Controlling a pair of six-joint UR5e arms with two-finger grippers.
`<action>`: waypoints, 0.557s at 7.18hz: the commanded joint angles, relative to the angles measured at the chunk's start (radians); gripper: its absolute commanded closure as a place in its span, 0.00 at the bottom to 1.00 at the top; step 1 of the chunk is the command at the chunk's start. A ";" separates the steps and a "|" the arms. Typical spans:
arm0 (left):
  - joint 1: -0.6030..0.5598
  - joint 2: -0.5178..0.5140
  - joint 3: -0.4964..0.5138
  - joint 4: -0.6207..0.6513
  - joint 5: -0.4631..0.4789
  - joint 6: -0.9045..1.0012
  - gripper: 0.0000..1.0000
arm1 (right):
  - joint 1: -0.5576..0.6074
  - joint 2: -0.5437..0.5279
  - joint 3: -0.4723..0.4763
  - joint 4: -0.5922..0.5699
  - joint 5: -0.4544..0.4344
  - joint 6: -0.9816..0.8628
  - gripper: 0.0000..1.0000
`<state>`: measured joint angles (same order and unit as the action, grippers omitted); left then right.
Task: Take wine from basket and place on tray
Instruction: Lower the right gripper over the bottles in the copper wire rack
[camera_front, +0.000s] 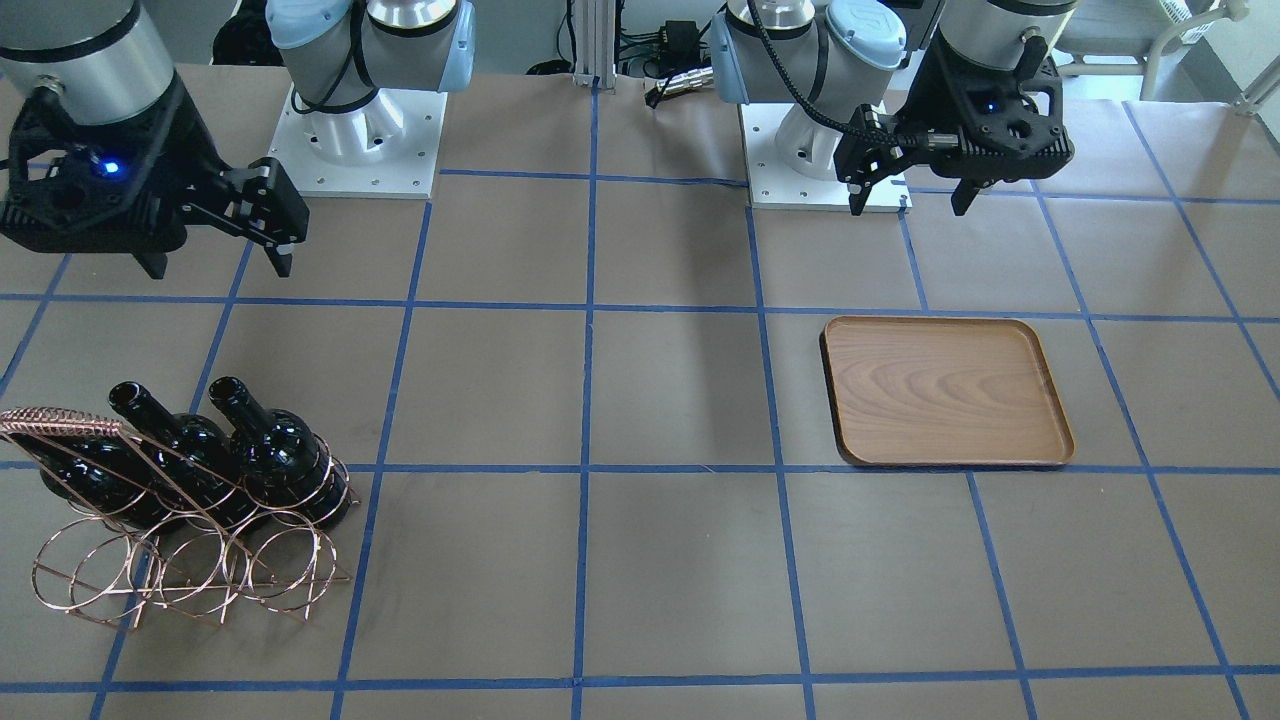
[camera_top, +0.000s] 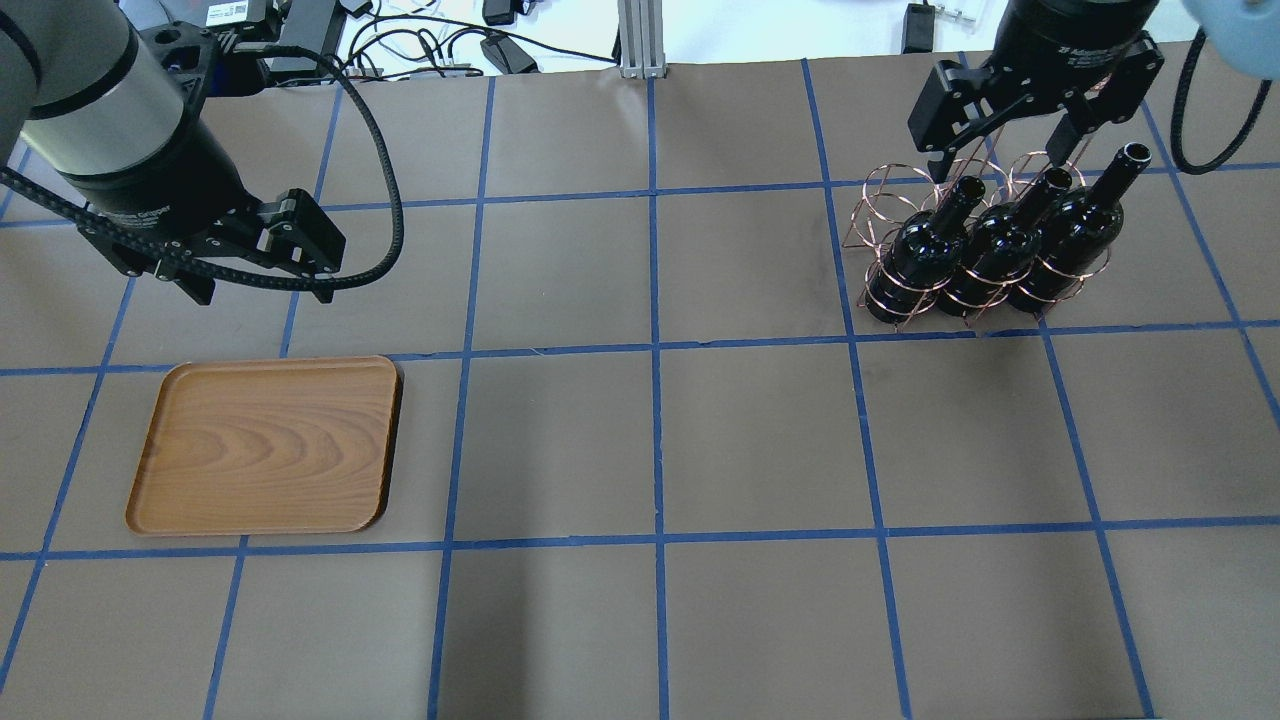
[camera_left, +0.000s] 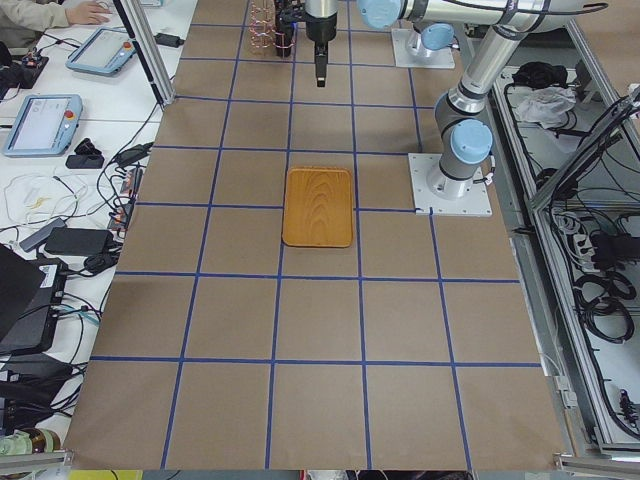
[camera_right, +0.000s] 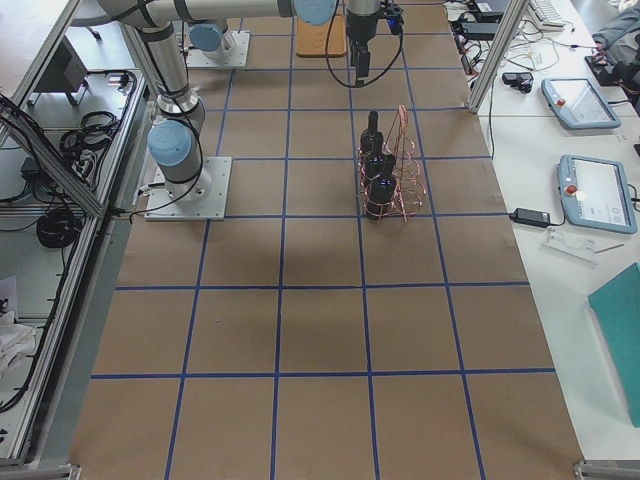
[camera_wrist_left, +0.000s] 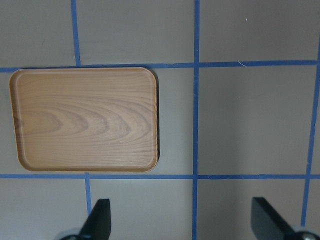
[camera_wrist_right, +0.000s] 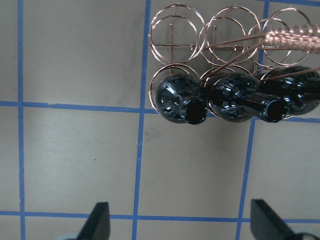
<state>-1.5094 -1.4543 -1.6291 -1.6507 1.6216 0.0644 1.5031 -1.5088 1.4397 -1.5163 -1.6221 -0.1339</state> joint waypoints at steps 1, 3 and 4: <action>0.000 0.000 0.000 -0.001 0.001 0.002 0.00 | -0.044 -0.001 0.002 -0.004 -0.010 -0.029 0.00; 0.000 0.000 0.000 -0.003 0.001 0.000 0.00 | -0.101 0.004 0.074 -0.039 0.005 -0.069 0.00; 0.000 -0.001 -0.002 -0.001 -0.002 0.002 0.00 | -0.113 0.002 0.096 -0.073 0.005 -0.093 0.00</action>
<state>-1.5095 -1.4545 -1.6295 -1.6527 1.6225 0.0652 1.4139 -1.5057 1.5017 -1.5534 -1.6209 -0.2015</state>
